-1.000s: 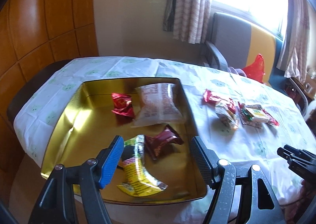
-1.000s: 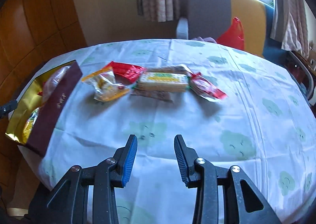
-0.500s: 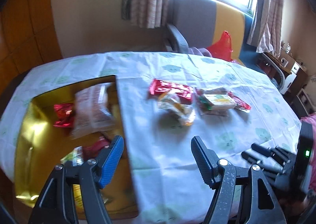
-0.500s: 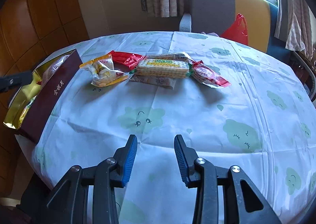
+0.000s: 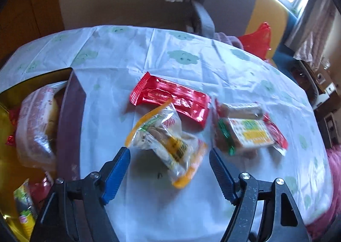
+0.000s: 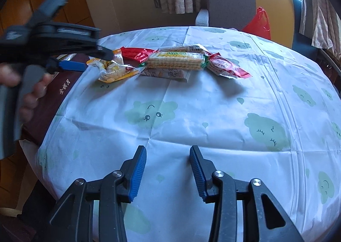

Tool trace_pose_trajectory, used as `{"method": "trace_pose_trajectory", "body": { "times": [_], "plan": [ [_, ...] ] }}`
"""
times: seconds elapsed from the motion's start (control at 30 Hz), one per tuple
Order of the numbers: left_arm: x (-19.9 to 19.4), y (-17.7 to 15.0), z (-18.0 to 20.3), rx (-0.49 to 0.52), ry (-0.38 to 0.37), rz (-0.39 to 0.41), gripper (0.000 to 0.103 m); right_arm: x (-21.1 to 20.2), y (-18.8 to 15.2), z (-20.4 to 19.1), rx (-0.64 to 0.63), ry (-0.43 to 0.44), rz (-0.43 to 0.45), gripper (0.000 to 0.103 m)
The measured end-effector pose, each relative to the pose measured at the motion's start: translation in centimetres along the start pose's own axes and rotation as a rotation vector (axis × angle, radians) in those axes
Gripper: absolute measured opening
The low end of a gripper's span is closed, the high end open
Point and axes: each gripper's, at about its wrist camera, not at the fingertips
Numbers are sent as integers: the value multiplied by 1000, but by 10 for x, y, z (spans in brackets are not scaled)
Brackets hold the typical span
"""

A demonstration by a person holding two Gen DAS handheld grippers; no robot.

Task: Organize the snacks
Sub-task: 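Move the left gripper to the snack pile and grasp the clear bun bag, then hold the bun bag with the left gripper while the right gripper grasps a red-white wafer pack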

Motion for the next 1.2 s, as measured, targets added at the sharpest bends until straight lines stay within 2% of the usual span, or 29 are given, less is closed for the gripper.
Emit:
{"method": "trace_pose_trajectory", "body": {
  "times": [0.17, 0.2, 0.23, 0.27, 0.3, 0.33, 0.43, 0.6, 0.7, 0.8, 1.0, 1.2],
  "plan": [
    [27, 12, 4, -26, 38, 3, 76, 1, -1, -1, -14, 14, 13, 50],
    [31, 13, 5, -19, 37, -1, 72, 1, -2, -2, -22, 13, 17, 51],
    [36, 12, 6, -4, 34, -5, 60, 1, -2, -3, -28, 11, 20, 52],
    [36, 10, 7, 16, 45, 7, 56, 1, -2, -3, -29, 11, 22, 52],
    [34, 8, 7, 34, 45, 28, 45, 1, -3, -2, -25, 16, 27, 52],
    [32, 5, 6, 49, 28, 25, 44, 1, -3, -1, -19, 23, 30, 52],
    [18, -10, 2, 94, -9, 20, 43, 1, -2, 2, -7, 37, 30, 52],
    [-14, -57, 4, 216, -84, 10, 42, 0, 1, 3, -5, 50, 13, 52],
    [-25, -89, 4, 295, -92, -7, 43, -3, 4, 7, -2, 57, 4, 52],
    [-25, -111, -1, 323, -80, -11, 43, -10, 11, 18, 23, 52, 26, 52],
    [-25, -117, -2, 350, -75, 22, 44, -19, 39, 54, 79, 0, 53, 51],
    [-24, -117, -3, 360, -88, 38, 44, -3, 73, 78, -31, -68, 3, 51]
  ]
}}
Point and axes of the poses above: each gripper's, at about its wrist camera, not at the fingertips, and x roughly the way its jaws point, z to its right, y to its top, and after that the axes turned 11 degrees about -x, right-handed
